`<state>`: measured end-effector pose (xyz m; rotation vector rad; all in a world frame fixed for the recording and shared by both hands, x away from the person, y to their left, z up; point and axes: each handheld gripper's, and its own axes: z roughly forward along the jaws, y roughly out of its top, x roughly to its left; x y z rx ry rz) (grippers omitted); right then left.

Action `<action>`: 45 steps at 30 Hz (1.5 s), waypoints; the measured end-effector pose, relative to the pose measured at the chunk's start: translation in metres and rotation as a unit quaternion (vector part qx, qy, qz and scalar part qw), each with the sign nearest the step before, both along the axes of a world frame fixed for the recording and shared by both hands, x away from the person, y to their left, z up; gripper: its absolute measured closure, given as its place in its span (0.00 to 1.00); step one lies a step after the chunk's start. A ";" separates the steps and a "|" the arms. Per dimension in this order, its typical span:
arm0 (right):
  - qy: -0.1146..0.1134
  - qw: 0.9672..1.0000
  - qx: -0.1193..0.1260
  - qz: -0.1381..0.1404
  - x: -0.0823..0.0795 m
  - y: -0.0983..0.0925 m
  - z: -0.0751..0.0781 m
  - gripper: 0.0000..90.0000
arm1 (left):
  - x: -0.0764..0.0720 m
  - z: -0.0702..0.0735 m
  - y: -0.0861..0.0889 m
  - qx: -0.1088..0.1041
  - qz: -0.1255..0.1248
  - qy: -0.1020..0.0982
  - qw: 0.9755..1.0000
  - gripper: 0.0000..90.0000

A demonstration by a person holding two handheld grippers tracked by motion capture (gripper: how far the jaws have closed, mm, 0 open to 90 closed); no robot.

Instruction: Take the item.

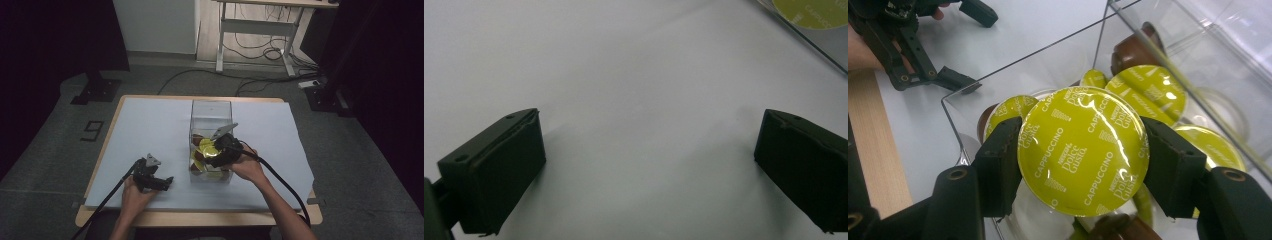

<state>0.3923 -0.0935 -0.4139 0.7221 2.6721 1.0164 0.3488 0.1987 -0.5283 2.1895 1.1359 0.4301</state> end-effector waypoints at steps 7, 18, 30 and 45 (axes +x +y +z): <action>-0.006 1.000 0.000 -0.003 -0.001 -0.005 0.010 0.42 | 0.000 0.000 0.000 0.000 0.000 0.000 1.000 0.00; -0.013 1.000 0.002 -0.014 -0.002 -0.015 0.020 0.42 | 0.000 0.000 0.000 0.000 0.000 0.000 1.000 0.00; -0.019 0.999 0.000 -0.030 -0.002 -0.028 0.030 0.42 | 0.000 0.000 0.000 0.000 0.000 0.000 1.000 0.00; -0.034 0.998 0.003 -0.062 -0.002 -0.052 0.040 0.42 | 0.000 0.000 0.000 0.000 0.001 0.000 1.000 0.00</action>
